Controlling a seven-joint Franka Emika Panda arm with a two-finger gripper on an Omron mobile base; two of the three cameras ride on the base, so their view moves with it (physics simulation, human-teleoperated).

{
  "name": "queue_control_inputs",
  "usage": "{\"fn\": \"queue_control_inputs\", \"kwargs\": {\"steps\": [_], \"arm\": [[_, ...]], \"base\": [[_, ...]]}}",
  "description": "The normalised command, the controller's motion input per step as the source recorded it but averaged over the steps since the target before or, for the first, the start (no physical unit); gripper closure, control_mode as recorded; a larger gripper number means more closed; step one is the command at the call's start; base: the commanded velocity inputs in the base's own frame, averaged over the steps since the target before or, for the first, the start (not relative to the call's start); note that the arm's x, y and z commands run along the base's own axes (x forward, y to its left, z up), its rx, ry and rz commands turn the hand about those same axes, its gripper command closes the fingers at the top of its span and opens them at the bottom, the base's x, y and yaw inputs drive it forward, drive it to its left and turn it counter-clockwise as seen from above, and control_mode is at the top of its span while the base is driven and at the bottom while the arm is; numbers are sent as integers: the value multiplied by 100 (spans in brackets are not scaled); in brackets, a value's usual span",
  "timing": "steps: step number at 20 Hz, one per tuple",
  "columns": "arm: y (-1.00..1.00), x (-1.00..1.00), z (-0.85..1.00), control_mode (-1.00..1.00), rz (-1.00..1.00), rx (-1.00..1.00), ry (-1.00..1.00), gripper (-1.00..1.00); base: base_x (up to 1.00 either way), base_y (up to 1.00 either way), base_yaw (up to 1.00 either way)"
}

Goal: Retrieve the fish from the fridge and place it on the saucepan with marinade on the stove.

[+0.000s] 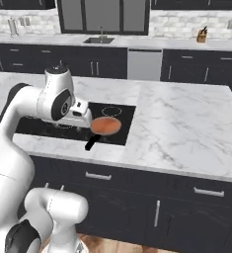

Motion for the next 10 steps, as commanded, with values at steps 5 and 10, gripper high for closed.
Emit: {"fn": "queue_control_inputs", "kwargs": {"steps": [5, 10], "arm": [[0, 0, 0, 100, 0, 0, 0, -100], [0, 0, 0, 100, 0, 0, 0, -100]], "base": [[-6, -100, 0], [0, -100, -6]]}}
